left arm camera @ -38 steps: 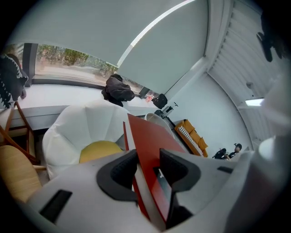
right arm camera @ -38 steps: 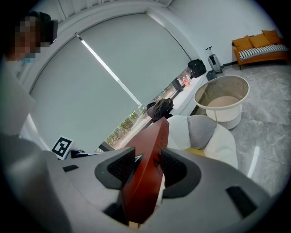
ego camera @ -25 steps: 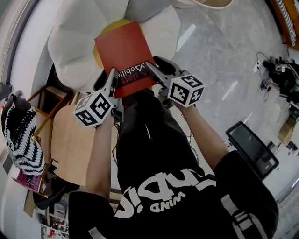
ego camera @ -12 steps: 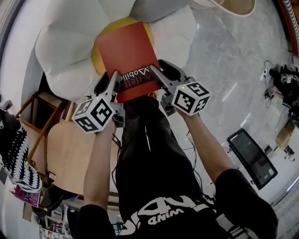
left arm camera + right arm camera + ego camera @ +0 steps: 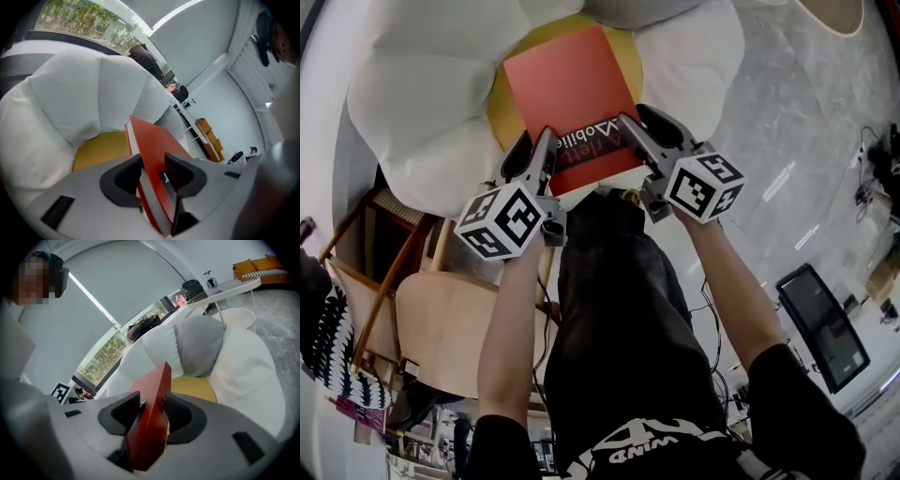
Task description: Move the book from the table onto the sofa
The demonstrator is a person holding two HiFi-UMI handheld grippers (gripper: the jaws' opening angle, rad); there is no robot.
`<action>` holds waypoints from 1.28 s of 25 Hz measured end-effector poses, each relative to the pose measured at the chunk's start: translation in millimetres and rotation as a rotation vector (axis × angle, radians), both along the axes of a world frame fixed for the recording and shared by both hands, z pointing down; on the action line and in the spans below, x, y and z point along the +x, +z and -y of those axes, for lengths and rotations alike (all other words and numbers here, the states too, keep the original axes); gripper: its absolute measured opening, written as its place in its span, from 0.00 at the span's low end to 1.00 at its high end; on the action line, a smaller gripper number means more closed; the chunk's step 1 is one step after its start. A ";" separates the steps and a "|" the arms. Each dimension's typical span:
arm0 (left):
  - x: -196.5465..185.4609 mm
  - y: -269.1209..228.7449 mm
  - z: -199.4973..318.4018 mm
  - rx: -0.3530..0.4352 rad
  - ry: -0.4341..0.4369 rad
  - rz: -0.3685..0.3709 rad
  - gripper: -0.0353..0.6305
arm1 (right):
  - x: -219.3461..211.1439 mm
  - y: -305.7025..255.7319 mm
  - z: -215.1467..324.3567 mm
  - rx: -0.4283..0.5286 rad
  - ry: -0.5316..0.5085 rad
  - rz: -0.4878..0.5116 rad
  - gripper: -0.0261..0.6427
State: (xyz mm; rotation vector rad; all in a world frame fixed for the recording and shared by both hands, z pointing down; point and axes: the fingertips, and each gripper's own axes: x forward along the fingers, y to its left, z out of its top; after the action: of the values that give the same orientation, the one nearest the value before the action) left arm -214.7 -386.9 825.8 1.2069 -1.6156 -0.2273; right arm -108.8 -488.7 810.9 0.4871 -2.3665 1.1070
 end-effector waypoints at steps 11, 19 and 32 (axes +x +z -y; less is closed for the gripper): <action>-14.0 89.1 3.0 -0.003 -0.030 0.021 0.29 | -14.4 91.3 3.4 0.001 -0.030 0.001 0.28; -6.1 131.4 -1.3 -0.041 -0.047 0.017 0.29 | -11.4 133.3 0.0 0.016 -0.080 -0.054 0.28; -2.0 157.0 -4.9 -0.082 -0.044 0.037 0.29 | -2.9 168.7 -10.1 -0.016 -0.073 -0.118 0.28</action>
State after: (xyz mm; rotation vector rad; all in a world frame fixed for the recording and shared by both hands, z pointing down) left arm -216.7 -382.0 982.8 1.1197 -1.6691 -0.1654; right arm -111.7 -478.6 979.6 0.4449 -2.2531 1.0350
